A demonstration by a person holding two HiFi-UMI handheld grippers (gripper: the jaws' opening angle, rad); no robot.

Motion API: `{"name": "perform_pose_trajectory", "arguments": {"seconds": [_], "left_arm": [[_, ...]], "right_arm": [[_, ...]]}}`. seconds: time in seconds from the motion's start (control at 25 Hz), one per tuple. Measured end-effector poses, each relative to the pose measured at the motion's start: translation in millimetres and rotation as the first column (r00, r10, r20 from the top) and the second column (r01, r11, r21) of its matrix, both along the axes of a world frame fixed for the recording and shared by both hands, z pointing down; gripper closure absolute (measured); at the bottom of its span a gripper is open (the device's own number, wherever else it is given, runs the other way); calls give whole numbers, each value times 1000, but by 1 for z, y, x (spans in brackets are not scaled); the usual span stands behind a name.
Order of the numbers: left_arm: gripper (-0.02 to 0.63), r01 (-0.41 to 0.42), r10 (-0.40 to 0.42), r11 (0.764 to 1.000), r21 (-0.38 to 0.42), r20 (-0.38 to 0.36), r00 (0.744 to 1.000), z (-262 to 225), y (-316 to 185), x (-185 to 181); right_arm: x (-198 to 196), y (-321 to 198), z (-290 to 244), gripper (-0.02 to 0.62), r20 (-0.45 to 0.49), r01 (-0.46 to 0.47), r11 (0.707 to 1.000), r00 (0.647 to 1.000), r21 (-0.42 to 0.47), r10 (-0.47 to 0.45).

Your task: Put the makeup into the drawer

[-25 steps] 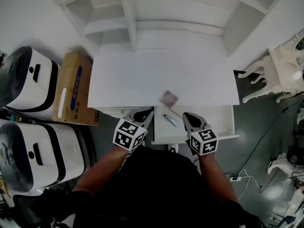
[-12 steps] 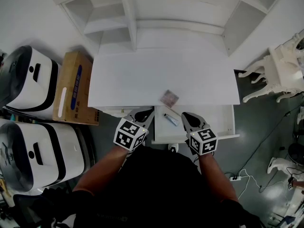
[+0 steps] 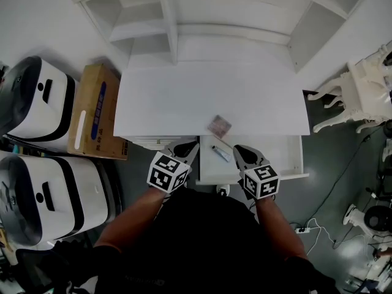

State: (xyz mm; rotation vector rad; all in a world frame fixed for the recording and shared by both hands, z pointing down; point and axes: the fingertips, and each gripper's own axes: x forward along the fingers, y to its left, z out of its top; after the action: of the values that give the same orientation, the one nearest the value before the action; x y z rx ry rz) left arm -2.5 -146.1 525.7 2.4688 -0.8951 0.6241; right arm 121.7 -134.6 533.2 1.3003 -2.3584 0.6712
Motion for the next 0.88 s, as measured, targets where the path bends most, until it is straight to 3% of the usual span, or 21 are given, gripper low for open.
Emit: {"name": "perform_pose_trajectory", "arguments": {"seconds": [0.24, 0.36, 0.52, 0.72, 0.88], "left_arm": [[595, 33, -32, 999, -23, 29, 999, 11, 2, -16], [595, 48, -47, 998, -30, 33, 998, 14, 4, -23], [595, 66, -65, 997, -33, 39, 997, 17, 7, -34], [595, 98, -97, 994, -38, 44, 994, 20, 7, -48], [595, 125, -123, 991, -42, 45, 991, 21, 8, -57]], "right_arm": [[-5, -4, 25, 565, 35, -16, 997, 999, -76, 18], [-6, -10, 45, 565, 109, -49, 987, 992, -151, 66], [-3, -23, 79, 563, 221, -109, 953, 959, -283, 175], [5, -38, 120, 561, 255, -165, 893, 922, -420, 291], [2, -48, 141, 499, 291, -168, 855, 893, -491, 343]]}}
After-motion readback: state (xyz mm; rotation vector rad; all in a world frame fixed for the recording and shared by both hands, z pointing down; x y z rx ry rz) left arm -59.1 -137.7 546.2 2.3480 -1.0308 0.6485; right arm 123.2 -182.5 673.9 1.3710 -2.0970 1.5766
